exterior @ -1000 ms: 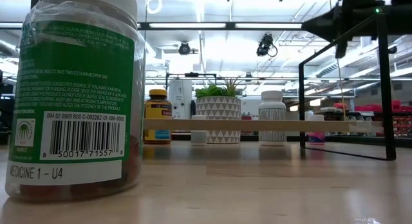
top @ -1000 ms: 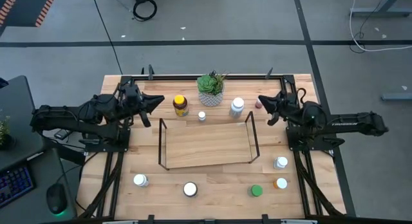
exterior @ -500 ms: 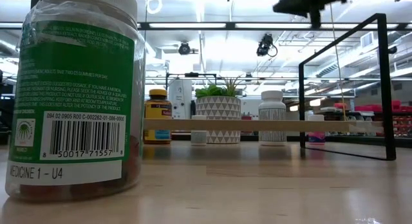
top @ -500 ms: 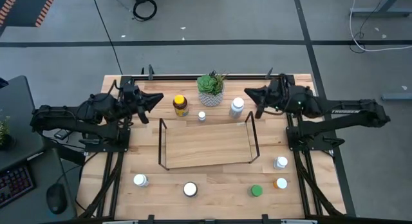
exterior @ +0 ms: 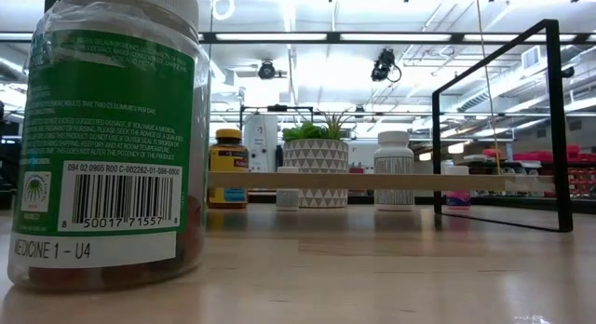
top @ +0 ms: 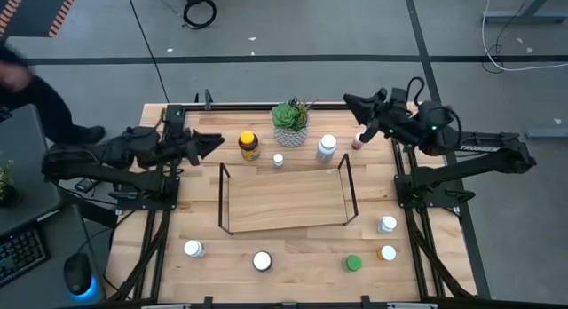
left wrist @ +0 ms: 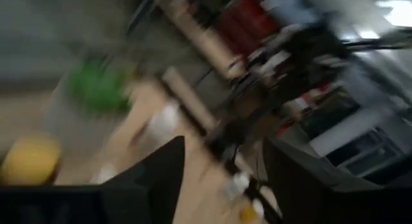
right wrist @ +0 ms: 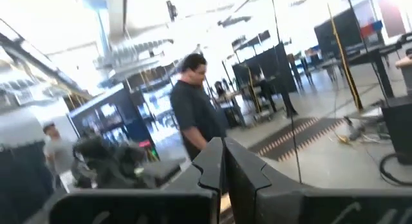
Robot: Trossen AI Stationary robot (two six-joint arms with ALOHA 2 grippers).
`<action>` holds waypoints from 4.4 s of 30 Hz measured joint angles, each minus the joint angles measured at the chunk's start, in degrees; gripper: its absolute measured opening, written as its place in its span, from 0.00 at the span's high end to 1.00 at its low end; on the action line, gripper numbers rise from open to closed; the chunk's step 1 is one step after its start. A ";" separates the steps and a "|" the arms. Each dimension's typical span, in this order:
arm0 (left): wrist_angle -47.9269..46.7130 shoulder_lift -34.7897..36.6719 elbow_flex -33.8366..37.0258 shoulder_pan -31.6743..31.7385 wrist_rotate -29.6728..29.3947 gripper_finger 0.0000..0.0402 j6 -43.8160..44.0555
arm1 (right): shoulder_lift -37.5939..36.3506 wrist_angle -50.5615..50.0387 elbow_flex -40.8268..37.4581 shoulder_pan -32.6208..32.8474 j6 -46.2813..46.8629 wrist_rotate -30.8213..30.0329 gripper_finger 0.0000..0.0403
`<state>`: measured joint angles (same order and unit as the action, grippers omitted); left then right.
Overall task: Pick and place medicine bottles onto shelf by color
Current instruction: Prepare the shelf
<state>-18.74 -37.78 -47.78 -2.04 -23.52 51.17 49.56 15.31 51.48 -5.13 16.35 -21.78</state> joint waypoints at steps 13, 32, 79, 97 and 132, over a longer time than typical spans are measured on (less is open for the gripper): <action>-26.76 -3.65 -4.27 -0.01 11.89 0.42 28.07 | 0.16 -2.90 -0.02 0.00 -2.65 -5.06 0.94; -28.59 -14.26 -4.72 -0.07 21.89 0.46 26.15 | 0.16 -18.34 -0.04 0.00 13.70 -2.44 0.94; -33.54 -22.61 -6.74 -0.01 18.86 0.29 24.00 | -0.19 -28.34 -0.07 -1.83 23.55 6.67 0.94; -29.21 -27.44 -6.81 0.00 18.65 0.38 21.63 | -1.24 -29.15 -0.07 -1.86 23.55 7.06 0.94; -29.33 -27.48 -6.78 7.47 18.46 0.85 17.42 | -1.22 -29.04 -0.07 -2.10 23.55 8.09 0.94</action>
<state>-48.07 -65.25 -54.57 5.42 -5.05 68.59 48.34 -13.74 51.42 -7.22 39.90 -13.69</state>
